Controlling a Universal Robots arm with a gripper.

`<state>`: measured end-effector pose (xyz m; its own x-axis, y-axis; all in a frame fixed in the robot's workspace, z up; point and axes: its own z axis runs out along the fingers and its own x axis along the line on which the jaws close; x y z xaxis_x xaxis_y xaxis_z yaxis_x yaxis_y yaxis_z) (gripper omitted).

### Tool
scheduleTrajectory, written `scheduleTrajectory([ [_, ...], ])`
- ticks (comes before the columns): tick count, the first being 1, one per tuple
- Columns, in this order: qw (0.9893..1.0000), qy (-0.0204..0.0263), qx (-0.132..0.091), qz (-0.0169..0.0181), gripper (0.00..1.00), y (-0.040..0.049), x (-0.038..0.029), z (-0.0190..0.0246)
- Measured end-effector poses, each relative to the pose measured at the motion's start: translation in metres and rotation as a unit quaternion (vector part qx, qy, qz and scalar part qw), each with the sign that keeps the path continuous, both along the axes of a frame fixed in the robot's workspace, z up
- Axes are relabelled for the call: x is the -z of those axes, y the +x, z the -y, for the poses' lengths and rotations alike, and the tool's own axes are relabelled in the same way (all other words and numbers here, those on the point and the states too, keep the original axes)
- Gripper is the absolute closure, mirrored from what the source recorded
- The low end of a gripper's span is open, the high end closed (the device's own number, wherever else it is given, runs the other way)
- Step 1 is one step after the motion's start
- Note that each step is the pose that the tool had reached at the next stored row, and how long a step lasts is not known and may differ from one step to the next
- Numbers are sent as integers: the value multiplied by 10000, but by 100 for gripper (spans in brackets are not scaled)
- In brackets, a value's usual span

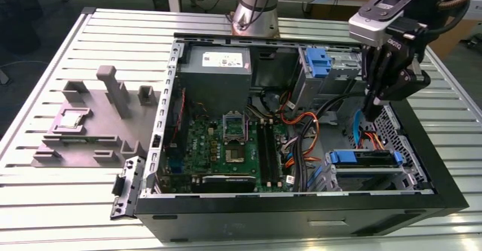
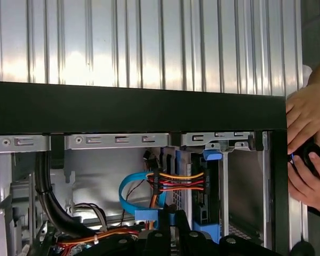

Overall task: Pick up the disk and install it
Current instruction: 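Insert the second disk wire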

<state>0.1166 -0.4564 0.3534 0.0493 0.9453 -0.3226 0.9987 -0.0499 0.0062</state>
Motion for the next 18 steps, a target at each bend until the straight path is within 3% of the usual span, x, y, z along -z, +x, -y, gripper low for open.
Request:
scheduleTrajectory([
  [6, 10000, -91, 0, 0, 83, 0, 63, 0],
  [7, 9999, -110, 0, 0, 76, 0, 72, 0],
  [12, 9998, -202, -1, 0, 78, 0, 110, 6],
  [13, 9998, -206, -5, 0, 84, 0, 111, 10],
  [18, 9998, -205, -58, 1, 84, 0, 115, 46],
])
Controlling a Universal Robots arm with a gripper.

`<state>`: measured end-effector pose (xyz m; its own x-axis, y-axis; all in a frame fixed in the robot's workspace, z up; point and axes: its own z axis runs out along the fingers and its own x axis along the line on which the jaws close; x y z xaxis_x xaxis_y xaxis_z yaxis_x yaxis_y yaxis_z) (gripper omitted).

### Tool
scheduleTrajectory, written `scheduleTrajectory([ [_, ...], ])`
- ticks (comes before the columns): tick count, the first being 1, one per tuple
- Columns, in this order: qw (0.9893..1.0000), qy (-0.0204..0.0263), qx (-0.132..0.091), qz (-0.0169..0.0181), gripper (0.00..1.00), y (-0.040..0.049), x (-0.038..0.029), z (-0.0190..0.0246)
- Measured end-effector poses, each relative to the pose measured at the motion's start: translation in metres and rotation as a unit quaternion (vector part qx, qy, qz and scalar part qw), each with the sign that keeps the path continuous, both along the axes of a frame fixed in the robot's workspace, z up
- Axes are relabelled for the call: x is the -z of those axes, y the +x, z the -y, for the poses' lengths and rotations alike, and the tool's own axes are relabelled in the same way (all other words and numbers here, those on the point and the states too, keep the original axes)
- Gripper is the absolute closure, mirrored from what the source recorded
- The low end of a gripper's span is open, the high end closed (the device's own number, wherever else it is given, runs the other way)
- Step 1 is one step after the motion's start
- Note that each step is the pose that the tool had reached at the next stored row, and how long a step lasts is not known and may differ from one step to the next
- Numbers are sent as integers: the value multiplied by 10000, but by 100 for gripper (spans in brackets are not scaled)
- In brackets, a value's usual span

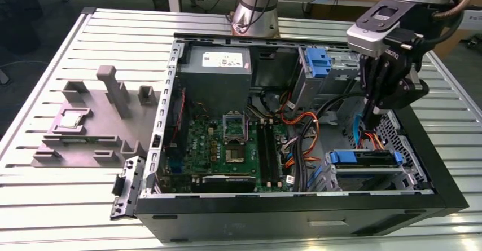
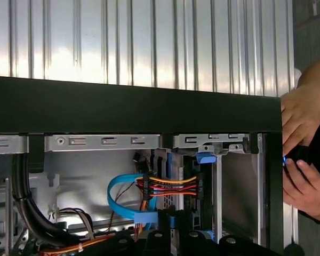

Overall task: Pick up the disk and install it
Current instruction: 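Insert the second disk wire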

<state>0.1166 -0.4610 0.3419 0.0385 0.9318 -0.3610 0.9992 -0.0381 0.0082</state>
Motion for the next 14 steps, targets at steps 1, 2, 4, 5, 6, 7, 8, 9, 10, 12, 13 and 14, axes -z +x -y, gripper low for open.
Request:
scheduleTrajectory([
  [1, 10000, 1, -11, 2, 84, -1, 1, 13],
  [2, 10000, 0, -24, 9, 84, -4, 2, 28],
  [4, 10000, 0, -53, 25, 84, -8, 6, 56],
  [5, 10000, 0, -66, 35, 84, -10, 8, 67],
  [6, 10000, 1, -77, 49, 84, -13, 11, 74],
  [7, 9999, 1, -82, 68, 84, -21, 11, 80],
  [8, 9999, 1, -84, 92, 84, -34, 12, 84],
  [9, 9999, 1, -84, 126, 84, -51, 12, 86],
  [10, 9998, 0, -84, 166, 84, -72, 12, 87],
  [12, 9997, 0, -85, 250, 84, -126, 14, 87],
  [13, 9996, -1, -84, 280, 84, -155, 16, 87],
  [14, 9995, -1, -84, 304, 84, -179, 18, 87],
])
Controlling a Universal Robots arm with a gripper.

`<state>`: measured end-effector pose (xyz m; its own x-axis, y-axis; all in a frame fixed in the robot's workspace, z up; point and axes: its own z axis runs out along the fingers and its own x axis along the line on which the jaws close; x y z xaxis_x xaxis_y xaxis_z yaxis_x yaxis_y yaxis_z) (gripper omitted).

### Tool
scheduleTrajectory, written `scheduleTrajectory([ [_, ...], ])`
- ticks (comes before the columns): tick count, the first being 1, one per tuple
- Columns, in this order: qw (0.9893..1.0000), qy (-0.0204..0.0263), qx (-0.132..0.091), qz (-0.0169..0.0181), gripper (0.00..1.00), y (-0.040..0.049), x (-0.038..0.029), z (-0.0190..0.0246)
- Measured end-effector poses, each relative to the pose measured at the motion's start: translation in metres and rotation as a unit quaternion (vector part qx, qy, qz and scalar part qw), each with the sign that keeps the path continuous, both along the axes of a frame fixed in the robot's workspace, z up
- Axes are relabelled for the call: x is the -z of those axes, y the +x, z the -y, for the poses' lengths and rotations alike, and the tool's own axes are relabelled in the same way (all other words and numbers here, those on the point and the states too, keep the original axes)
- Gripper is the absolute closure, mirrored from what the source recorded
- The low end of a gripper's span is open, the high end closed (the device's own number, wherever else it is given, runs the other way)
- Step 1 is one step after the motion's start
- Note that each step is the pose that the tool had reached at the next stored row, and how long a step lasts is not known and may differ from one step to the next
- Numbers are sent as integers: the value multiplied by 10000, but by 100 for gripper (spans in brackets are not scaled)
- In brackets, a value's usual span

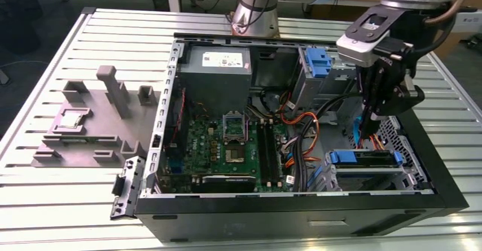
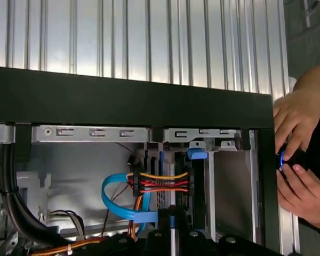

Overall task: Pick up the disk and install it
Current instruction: 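Insert the second disk wire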

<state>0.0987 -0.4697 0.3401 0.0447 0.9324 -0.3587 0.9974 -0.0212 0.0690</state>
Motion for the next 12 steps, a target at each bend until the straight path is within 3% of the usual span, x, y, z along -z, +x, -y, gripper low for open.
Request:
scheduleTrajectory([
  [3, 10000, 8, 0, 44, 84, -32, 7, 8],
  [9, 9999, 126, -1, 50, 84, -32, 18, 100],
  [12, 9997, 243, -1, 61, 84, -33, 20, 147],
])
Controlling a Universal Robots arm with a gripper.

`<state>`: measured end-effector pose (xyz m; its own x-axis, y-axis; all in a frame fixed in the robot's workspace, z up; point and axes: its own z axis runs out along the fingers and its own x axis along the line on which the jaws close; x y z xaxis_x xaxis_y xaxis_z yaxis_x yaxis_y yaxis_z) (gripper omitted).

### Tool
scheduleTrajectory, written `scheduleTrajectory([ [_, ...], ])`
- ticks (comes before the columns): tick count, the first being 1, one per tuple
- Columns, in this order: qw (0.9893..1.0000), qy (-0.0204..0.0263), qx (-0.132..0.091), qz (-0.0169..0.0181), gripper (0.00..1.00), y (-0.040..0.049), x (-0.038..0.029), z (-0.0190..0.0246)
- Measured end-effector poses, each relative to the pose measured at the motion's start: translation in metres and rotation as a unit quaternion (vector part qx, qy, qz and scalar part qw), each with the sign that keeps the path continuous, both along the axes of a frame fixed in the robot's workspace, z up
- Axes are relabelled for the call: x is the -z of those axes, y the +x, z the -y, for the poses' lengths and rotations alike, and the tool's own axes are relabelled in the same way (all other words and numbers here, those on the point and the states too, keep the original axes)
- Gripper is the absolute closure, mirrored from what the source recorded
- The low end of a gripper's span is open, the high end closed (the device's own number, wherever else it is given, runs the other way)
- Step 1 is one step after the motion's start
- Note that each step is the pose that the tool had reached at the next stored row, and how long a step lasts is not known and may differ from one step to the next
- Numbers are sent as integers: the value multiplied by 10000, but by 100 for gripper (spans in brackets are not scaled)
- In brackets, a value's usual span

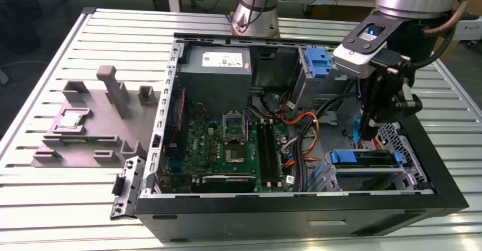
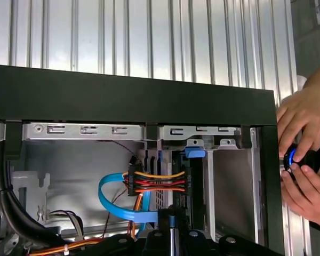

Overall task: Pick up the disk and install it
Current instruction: 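Insert the second disk wire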

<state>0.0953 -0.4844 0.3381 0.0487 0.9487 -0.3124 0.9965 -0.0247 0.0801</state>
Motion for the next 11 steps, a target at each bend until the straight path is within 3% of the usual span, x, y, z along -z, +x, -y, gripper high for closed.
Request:
scheduleTrajectory([
  [2, 10000, 37, 0, 6, 84, -1, 1, 30],
  [11, 10000, 37, -1, 7, 84, -1, 1, 37],
])
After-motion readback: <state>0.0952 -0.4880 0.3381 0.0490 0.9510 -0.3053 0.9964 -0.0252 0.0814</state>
